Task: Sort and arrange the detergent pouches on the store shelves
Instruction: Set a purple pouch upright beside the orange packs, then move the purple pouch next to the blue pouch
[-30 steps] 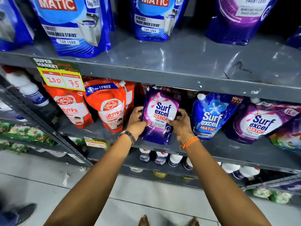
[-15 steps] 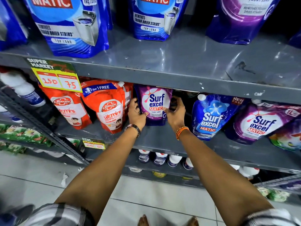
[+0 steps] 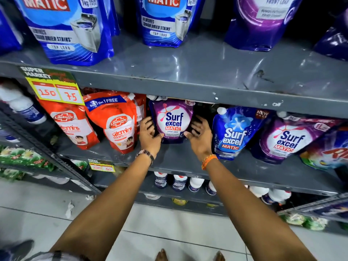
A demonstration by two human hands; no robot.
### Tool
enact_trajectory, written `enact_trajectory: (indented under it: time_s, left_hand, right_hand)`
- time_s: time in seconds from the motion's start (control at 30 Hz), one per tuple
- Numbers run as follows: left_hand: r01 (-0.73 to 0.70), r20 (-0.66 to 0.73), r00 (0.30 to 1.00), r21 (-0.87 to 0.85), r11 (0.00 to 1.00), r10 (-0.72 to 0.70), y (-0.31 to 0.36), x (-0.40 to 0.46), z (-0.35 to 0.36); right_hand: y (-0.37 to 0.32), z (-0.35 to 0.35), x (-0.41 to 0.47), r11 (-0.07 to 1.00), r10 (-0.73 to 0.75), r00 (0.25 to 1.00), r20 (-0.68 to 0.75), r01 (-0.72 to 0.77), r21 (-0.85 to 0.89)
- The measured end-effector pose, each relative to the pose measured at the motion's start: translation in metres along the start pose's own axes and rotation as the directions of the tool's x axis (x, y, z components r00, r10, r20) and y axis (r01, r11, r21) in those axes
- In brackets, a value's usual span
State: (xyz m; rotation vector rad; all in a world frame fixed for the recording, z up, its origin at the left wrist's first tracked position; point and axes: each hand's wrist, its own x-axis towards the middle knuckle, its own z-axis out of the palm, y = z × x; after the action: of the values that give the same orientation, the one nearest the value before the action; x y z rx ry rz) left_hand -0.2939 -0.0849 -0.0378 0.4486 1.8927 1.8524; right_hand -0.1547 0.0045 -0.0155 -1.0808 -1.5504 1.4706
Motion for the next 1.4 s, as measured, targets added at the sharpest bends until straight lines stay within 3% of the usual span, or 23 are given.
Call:
enact_trajectory:
  time_s: [0.13,0.23,0.37,0.47,0.57,0.6,0.7,0.83,1.0,1.17,1.4]
  left_hand:
    - [0.038,-0.082,0.996,-0.066,0.997,-0.044,-0.008,-0.036,0.005]
    - [0.126,-0.059,0.989,-0.168,0.978,-0.137,-0.011,-0.071,0.016]
    - [0.065,0.166,0.983,0.050,0.997,-0.072,-0.016,-0.122,0.055]
    - [-0.023,0.405,0.913,0.160,0.987,-0.045,-0.014,-0.159,0.116]
    - [-0.054,0.577,0.813,0.214,0.975,-0.082,-0.020,-0.168,0.149]
    - [-0.056,0.622,0.776,0.232,0.971,-0.103,-0.026,-0.171,0.168]
    - [-0.107,0.686,0.704,0.358,0.928,-0.184,-0.043,-0.182,0.223]
    - [-0.170,0.586,0.790,0.492,0.854,-0.180,-0.044,-0.177,0.274]
    - [-0.229,0.539,0.841,0.428,0.874,-0.043,-0.039,-0.166,0.307]
    - [-0.231,0.475,0.880,0.422,0.877,0.004,-0.049,-0.168,0.308]
    - [-0.271,0.517,0.855,0.373,0.888,0.044,-0.069,-0.185,0.269]
  right_hand:
    - [-0.001,-0.035,-0.036,0.973,0.072,0.997,0.030,-0.077,0.218]
    - [0.015,-0.088,-0.068,0.982,0.014,0.999,0.037,-0.020,0.187]
    - [0.033,-0.185,-0.088,0.990,0.025,0.979,-0.201,0.003,0.138]
    - [0.047,-0.269,-0.075,0.996,0.057,0.905,-0.423,-0.022,0.087]
    - [0.049,-0.301,-0.048,0.997,0.072,0.914,-0.400,-0.053,0.060]
    - [0.048,-0.314,-0.040,0.997,0.056,0.924,-0.377,-0.069,-0.020]
    - [0.047,-0.345,-0.018,0.999,0.028,0.961,-0.275,-0.036,-0.026]
    - [0.039,-0.358,0.008,0.999,0.048,0.998,-0.044,-0.047,0.023]
    - [0.040,-0.363,0.029,0.994,0.072,0.995,0.065,-0.076,0.078]
    - [0.045,-0.367,0.024,0.996,0.045,0.997,0.063,-0.049,0.075]
    - [0.042,-0.353,-0.032,0.998,0.053,0.998,-0.040,-0.051,0.031]
